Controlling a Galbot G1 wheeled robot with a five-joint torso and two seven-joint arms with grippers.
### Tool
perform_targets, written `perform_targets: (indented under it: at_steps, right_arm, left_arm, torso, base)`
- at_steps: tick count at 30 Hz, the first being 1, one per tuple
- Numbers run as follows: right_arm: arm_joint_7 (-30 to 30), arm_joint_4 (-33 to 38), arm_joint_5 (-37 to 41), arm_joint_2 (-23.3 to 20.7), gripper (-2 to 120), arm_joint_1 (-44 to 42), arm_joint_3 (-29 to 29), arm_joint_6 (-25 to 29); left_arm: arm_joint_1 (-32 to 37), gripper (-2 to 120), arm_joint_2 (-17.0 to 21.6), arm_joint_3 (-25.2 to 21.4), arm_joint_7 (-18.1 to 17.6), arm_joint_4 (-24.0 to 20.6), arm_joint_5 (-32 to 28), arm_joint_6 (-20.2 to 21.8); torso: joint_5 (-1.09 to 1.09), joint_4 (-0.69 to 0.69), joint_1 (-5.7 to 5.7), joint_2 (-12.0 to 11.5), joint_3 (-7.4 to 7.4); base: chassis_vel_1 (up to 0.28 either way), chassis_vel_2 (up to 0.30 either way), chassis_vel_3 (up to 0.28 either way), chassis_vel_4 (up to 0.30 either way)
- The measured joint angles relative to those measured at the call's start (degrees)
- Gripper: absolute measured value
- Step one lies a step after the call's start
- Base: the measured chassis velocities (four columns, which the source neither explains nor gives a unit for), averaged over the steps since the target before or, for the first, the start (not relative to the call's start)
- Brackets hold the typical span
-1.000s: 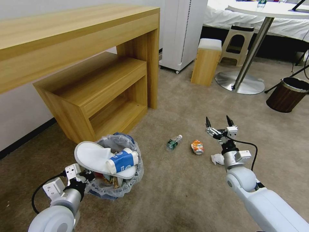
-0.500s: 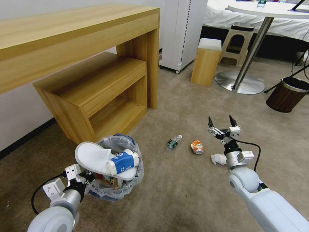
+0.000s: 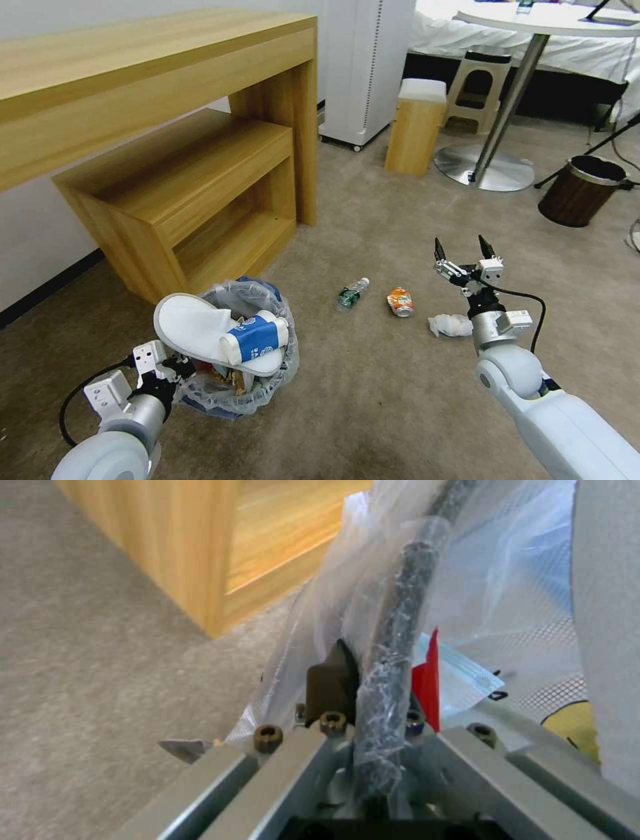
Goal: Pick up the trash bin and place the garbage on the floor into it.
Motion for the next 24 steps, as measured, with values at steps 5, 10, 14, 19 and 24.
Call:
perform_targets:
  at_steps: [5,10,14,19,24]
  right_arm:
    - [0.02,0.05,-0.06,0.12,100,-0.34,0.15,0.00]
    - [0.03,0.05,-0.18,0.22,100,-0.58,0.27,0.00]
    - [0.05,0.07,-0.19,0.23,100,-0.84,0.71,-0.14]
    - [0.06,0.08,-0.18,0.23,100,-1.18,0.96,-0.14]
    - [0.04,0.08,-0.19,0.28,100,-1.29,1.09,-0.04]
  left_arm:
    - [0.18,0,-0.12,0.05,0.04,0.00,0.02,-0.09]
    - [0.11,0,-0.10,0.04,0.06,0.02,0.01,-0.36]
    - [0.02,0,-0.15,0.11,0.06,0.23,0.01,-0.62]
    - [-0.17,0,-0.16,0.14,0.07,0.25,-0.03,-0.66]
    - [-0.01,0,-0.23,0.19,0.22,0.44,0.19,-0.65]
  torso:
    - [0.00,-0.02,0.00,0.00,0.00]
    - [0.00,0.00,0.00,0.00,0.00]
    - [0.00,0.00,0.00,0.00,0.00]
    - [0.00,0.00,0.00,0.00,0.00]
    - [0.00,0.00,0.00,0.00,0.00]
  base:
    - [-0.044,-0.048,-0.051,-0.058]
    - [0.000,0.000,0.000,0.000]
    - [0.000,0.000,0.000,0.000]
    - [0.000,0.000,0.000,0.000]
    - [0.000,0.000,0.000,0.000]
